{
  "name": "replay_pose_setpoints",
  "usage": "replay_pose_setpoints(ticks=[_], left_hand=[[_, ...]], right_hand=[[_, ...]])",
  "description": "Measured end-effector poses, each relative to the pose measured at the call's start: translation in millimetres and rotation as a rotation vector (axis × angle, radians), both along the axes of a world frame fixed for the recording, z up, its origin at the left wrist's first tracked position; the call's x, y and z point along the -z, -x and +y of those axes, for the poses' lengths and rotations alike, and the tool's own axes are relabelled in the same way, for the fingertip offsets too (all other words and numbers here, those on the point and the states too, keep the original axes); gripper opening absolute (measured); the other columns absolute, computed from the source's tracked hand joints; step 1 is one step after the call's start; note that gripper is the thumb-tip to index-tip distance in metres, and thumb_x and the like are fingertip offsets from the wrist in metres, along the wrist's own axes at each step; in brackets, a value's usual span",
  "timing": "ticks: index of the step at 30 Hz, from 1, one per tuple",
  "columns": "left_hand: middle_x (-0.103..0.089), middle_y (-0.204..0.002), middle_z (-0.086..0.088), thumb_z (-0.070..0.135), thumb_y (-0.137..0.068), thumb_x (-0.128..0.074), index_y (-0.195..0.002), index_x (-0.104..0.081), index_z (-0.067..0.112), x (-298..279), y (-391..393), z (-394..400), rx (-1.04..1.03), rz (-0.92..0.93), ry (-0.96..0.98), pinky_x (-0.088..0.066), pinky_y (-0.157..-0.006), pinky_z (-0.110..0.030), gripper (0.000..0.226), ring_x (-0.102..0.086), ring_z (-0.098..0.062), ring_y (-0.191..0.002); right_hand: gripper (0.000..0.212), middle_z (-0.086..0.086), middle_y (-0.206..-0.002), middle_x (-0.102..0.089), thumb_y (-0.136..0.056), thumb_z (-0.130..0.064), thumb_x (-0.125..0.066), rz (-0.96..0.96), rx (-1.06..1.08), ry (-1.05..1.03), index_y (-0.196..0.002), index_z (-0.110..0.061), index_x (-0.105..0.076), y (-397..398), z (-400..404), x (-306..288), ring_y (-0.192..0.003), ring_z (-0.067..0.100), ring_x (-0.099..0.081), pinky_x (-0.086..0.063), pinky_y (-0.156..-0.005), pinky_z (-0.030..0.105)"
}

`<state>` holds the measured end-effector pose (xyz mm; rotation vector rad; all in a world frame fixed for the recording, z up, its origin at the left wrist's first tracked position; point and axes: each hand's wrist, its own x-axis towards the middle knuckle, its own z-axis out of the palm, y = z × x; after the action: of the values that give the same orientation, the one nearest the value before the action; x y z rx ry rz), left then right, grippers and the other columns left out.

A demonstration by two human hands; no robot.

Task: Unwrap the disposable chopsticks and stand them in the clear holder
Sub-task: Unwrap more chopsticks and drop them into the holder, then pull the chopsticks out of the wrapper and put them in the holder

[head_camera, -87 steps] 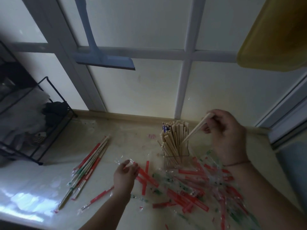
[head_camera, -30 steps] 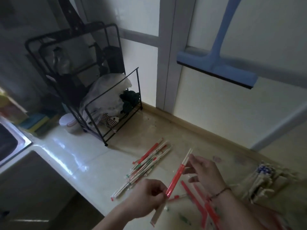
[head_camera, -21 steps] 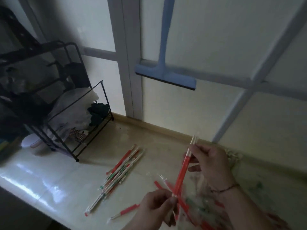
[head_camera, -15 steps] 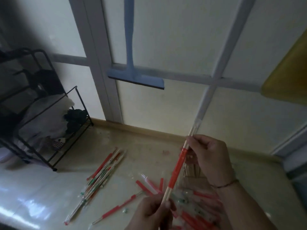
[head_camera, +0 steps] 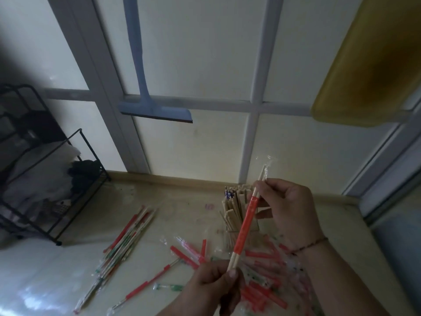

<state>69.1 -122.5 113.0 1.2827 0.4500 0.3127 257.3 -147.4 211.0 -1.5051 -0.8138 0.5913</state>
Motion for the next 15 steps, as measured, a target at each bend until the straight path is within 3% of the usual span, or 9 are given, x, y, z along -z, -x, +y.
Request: replay_pose_setpoints(ticks=[6, 12, 15], left_hand=[[-0.043, -0.048, 0.004, 0.047, -0.086, -0.058, -0.089, -0.052, -0.001, -6.7, -5.2, -7.6, -0.052, 0.009, 0.030, -0.023, -0.044, -0.019, 0.048, -0.030, -0.009, -0.041], [-0.038, -0.050, 0.006, 0.048, -0.084, -0.059, -0.083, -0.050, 0.002, -7.5, -4.4, -14.6, -0.100, 0.031, -0.010, -0.025, -0.044, -0.019, 0.046, -0.032, -0.008, -0.043], [-0.049, -0.051, -0.002, 0.045, -0.086, -0.061, -0.087, -0.057, 0.000, -10.8, -3.3, -14.0, -0.109, 0.043, -0.005, -0.030, -0.043, -0.019, 0.045, -0.038, -0.011, -0.040]], right_hand=[[0.017, 0.006, -0.072, -0.075, -0.090, -0.022, -0.064, -0.002, -0.019, 0.015, -0.079, -0.014, -0.074, 1.3, -6.5, 5.8, -0.068, 0.025, -0.073, -0.060, -0.059, 0.036], [0.017, 0.008, -0.073, -0.074, -0.089, -0.023, -0.063, 0.083, -0.047, 0.015, -0.084, -0.011, -0.073, 6.7, -16.1, 13.4, -0.069, 0.028, -0.073, -0.058, -0.056, 0.035], [0.017, 0.008, -0.073, -0.075, -0.090, -0.022, -0.063, 0.053, -0.029, 0.023, -0.082, -0.011, -0.074, 0.9, -18.4, 11.5, -0.069, 0.027, -0.073, -0.059, -0.058, 0.037]])
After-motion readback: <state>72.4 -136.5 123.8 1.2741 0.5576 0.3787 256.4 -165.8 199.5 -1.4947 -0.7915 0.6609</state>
